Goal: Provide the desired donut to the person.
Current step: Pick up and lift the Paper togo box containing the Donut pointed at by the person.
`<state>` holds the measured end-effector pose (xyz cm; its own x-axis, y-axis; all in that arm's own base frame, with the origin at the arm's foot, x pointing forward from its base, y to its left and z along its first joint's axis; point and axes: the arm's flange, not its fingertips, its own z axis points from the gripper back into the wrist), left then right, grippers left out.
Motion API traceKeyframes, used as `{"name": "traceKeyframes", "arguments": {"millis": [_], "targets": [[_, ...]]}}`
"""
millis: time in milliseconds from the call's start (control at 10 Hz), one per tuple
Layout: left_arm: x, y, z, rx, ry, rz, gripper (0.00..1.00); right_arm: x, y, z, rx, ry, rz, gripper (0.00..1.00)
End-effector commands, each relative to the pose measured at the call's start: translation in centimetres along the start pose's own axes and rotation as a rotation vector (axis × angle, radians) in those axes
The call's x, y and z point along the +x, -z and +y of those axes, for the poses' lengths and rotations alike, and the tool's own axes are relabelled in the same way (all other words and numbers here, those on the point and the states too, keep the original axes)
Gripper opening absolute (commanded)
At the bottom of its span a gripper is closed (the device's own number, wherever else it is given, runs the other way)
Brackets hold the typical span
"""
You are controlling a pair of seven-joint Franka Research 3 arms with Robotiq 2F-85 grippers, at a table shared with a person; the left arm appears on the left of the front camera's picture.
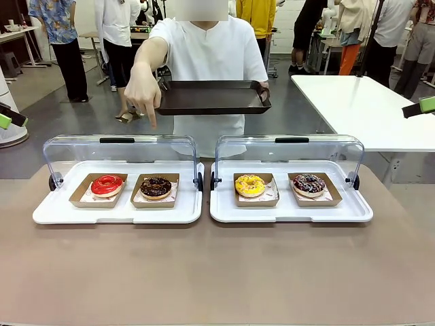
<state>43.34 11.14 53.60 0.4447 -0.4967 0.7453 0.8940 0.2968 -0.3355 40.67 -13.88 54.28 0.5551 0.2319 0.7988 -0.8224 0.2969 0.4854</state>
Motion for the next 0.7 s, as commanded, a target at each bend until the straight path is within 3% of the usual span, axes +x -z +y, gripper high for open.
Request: {"name": "traceKeyframes", "arguments": {"millis": [0,300,600], "targets": [[0.3,-0.1,0.1,0.003,0.005,0.002,1.00,0.0,0.1,0.0,0.003,-0.002,0.000,1.00],[0.0,0.0,0.0,0.000,0.000,0.000,1.00,0.0,0.1,0.0,0.003,-0.002,0.000,1.00],[6.6,7.6,-3.1,0.055,0.222,0.409,1.00,0.0,0.1,0.0,0.003,-0.002,0.000,1.00]]}}
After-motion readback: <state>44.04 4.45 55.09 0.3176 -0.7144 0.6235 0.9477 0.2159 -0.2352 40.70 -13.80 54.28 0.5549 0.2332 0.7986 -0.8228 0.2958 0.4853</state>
